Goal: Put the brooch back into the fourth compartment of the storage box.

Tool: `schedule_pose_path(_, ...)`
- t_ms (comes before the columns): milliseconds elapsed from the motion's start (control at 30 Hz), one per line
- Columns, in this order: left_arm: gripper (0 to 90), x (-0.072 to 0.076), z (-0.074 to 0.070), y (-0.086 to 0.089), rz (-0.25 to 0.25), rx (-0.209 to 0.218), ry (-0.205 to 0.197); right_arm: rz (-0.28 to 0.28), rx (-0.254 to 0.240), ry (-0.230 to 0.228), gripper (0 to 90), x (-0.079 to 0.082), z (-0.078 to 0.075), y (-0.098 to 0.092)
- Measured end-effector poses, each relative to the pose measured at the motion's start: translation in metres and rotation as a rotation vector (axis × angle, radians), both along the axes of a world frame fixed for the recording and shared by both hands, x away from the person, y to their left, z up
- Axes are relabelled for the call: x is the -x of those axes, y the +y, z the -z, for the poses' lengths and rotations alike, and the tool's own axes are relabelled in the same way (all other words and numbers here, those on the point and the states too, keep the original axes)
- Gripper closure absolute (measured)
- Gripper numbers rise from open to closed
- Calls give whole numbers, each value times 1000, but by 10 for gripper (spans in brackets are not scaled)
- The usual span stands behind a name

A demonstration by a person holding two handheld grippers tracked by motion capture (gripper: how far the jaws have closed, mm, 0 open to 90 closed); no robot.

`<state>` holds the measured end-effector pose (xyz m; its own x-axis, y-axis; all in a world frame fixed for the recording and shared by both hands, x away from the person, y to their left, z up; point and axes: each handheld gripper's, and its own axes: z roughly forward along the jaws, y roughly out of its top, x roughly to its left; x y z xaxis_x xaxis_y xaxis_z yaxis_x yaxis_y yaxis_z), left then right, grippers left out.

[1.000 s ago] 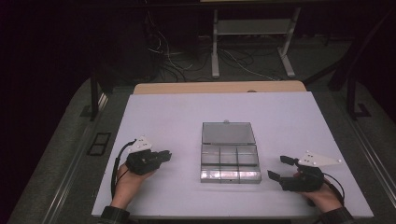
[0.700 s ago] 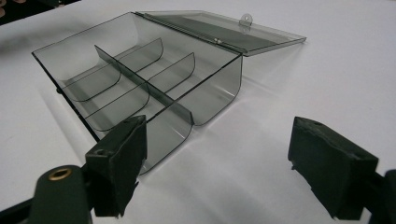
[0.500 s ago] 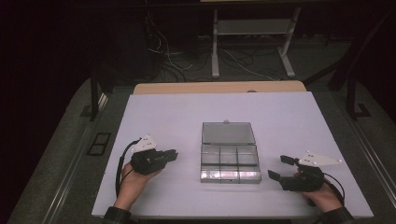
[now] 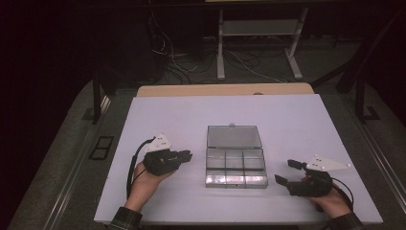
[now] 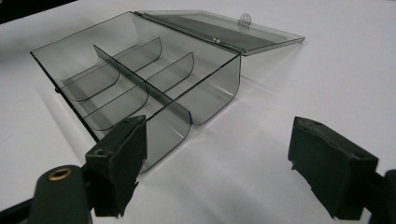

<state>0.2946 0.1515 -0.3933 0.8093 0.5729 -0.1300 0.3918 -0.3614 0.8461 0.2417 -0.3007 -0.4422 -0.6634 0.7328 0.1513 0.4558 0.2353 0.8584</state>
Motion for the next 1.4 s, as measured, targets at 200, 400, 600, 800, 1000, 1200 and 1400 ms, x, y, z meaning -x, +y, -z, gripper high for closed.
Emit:
schedule_pose_path(200,797,-2,-5,-16,29,13,-11,-2,0,-1,194,0,0,0)
schedule_pose_path(400,797,-2,-6,-32,58,25,-11,1,-2,-2,194,0,0,0)
schedule_pose_path(600,797,-2,-4,-47,83,35,-1,0,-1,-3,194,0,0,0)
schedule_pose_path(800,797,1,1,-55,101,42,3,4,1,-4,194,0,0,0)
schedule_pose_path(1000,797,4,9,-58,111,26,9,4,6,-10,194,0,-1,-1)
schedule_pose_path(1200,797,4,13,-57,115,28,24,-2,5,-7,194,0,-1,0)
schedule_pose_path(1400,797,5,17,-61,133,17,33,-4,9,-9,194,0,-1,0)
